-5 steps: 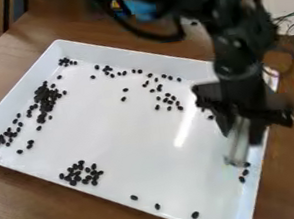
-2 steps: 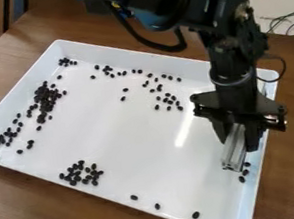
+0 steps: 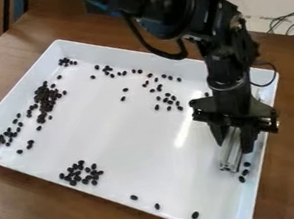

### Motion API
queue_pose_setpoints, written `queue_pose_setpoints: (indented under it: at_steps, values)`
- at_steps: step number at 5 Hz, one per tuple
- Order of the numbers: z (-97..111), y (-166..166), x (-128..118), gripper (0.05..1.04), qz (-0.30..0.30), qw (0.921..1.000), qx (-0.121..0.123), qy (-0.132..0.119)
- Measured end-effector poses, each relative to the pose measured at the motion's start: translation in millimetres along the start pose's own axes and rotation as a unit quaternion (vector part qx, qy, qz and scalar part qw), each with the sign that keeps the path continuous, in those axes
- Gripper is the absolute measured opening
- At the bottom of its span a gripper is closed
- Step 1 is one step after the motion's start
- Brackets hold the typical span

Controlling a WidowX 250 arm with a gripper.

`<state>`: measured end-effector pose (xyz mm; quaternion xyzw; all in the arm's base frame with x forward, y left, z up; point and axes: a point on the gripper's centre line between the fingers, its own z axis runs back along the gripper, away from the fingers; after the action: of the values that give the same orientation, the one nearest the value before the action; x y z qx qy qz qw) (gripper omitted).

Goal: Sweep into pile

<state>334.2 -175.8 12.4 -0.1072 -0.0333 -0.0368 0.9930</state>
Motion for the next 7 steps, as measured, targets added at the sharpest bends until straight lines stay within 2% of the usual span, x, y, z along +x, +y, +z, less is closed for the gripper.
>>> queue_pose_setpoints:
  at_steps: [2, 3, 5, 7]
  values:
    - [-9.8, 1.7, 32.4, 0.364, 0.000, 0.9998, 0.001, 0.020]
    - [-8.4, 11.4, 34.9, 0.364, 0.006, 0.9995, 0.004, 0.031]
    - [3.8, 93.4, 24.2, 0.364, 0.074, 0.9965, 0.019, 0.033]
    - [19.4, 174.6, 15.4, 0.363, 0.114, 0.9921, 0.047, 0.024]
